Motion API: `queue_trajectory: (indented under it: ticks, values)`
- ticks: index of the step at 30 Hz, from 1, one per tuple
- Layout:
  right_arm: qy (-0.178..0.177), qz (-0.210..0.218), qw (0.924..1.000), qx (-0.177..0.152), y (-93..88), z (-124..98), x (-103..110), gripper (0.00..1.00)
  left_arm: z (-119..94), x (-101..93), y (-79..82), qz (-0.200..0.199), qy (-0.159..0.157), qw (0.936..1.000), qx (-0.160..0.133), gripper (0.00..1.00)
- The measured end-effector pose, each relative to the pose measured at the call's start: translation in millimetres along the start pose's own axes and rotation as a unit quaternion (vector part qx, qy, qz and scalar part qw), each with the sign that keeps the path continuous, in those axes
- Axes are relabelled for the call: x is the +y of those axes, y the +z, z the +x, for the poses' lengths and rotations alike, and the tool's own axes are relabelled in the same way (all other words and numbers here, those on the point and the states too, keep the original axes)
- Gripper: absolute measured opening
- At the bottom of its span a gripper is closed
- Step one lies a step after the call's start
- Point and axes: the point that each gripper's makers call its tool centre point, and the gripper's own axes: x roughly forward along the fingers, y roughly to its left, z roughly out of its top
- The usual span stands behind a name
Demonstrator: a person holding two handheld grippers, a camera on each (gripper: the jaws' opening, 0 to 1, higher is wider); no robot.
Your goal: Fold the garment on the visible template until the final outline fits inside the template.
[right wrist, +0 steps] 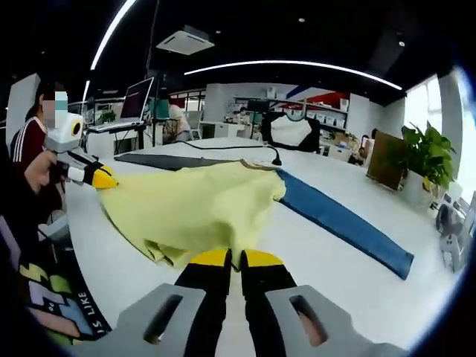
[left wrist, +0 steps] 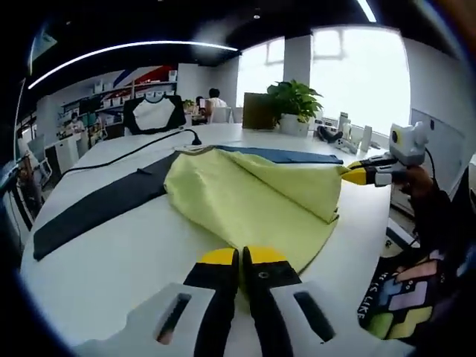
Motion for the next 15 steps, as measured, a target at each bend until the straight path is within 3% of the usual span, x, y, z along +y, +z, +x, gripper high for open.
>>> queue_trajectory:
  ticks: [9, 15]
  values:
    - [-0.031, -0.003, 0.999, 0.032, -22.3, -17.1, -32.5, 0.03, -11.2, 23.7, -0.4, -0.016, 0.029, 0.9994, -0.005, 0.03]
    - [-0.024, -0.015, 0.9988, 0.04, -27.3, -23.8, -27.5, 0.03, -13.0, 20.0, 0.3, -0.018, 0.023, 0.9996, -0.002, 0.03]
